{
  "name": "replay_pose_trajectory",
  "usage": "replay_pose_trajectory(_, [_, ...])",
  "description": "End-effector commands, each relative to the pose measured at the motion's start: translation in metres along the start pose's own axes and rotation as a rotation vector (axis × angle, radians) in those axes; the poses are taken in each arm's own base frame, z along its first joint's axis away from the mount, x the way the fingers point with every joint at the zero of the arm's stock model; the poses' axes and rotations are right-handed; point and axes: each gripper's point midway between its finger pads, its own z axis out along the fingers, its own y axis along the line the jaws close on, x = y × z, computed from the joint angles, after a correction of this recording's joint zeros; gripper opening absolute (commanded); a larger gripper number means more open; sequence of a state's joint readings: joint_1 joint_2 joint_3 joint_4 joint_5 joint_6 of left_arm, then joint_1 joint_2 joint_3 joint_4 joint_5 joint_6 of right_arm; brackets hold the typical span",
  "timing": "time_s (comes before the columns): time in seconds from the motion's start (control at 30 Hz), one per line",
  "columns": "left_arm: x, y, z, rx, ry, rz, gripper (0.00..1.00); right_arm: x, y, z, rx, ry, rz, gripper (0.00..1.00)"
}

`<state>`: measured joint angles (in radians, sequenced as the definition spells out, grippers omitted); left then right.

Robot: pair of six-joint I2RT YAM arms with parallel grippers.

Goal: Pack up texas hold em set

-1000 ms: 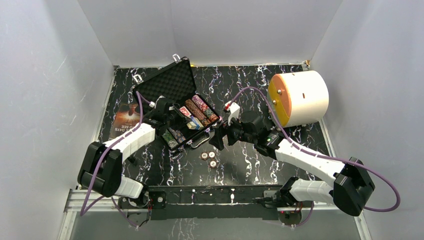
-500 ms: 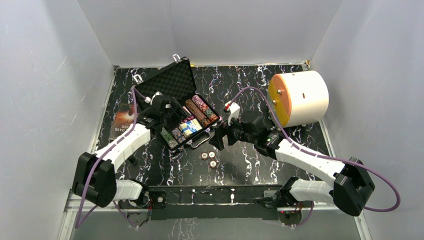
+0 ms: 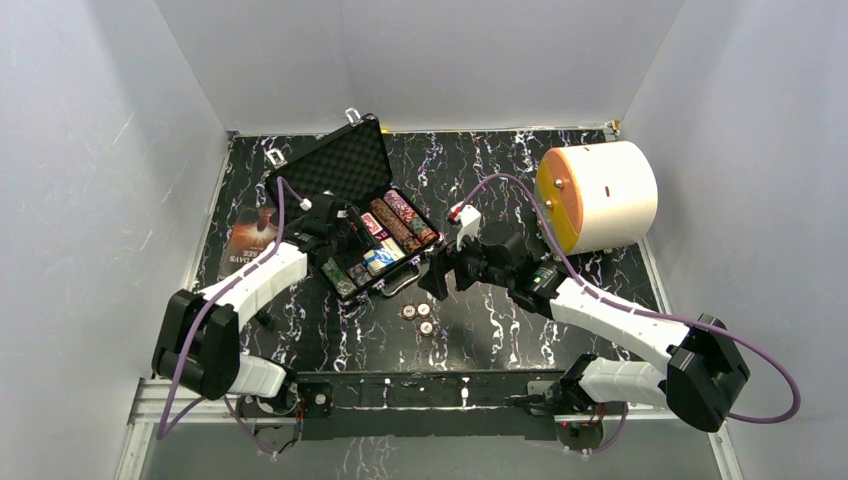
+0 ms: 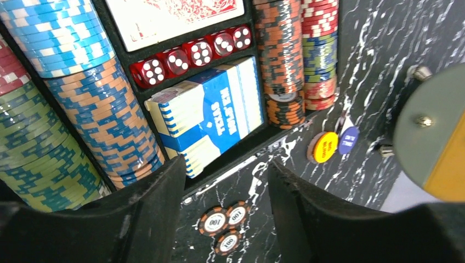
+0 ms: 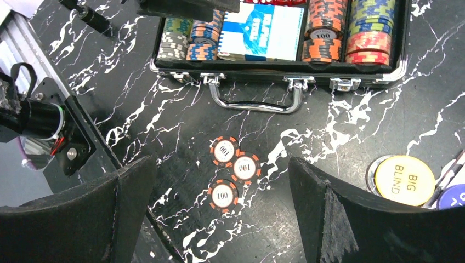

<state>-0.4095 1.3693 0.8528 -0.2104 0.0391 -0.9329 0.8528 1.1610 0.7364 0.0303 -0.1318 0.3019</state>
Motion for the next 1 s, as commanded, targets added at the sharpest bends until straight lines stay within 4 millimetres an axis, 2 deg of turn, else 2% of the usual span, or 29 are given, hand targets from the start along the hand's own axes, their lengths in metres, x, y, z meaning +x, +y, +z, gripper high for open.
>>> replay_pose_trajectory(0.0, [-0.006,-0.007,0.002,-0.002,-0.001,0.024,0.52,-0.015,-0.007,0.001,0.064,-0.033,0.026,0.98])
replay_pose_trajectory(0.2, [-0.006,0.002,0.003,-0.038,-0.012,0.036,0.59,-0.014,-0.015,0.0,0.107,-0.032,0.034,0.98])
replay_pose_trajectory(0.33, [-0.002,0.005,0.008,-0.039,0.004,0.039,0.59,-0.013,-0.016,0.001,0.117,-0.028,0.047,0.98])
replay_pose_trajectory(0.47, [0.003,0.005,0.019,-0.034,0.033,0.048,0.46,-0.013,-0.011,0.002,0.09,-0.014,0.045,0.98])
replay_pose_trajectory(0.67, [0.001,0.009,0.028,-0.051,0.026,0.066,0.4,-0.018,-0.01,0.003,0.092,-0.029,0.06,0.98])
replay_pose_trajectory(0.83, [0.002,0.002,0.036,-0.017,0.04,0.084,0.24,-0.017,-0.012,0.006,0.105,-0.016,0.071,0.98])
replay_pose_trajectory(0.97, [-0.001,0.007,0.04,-0.047,0.032,0.118,0.18,-0.02,-0.016,0.006,0.137,-0.02,0.099,0.98])
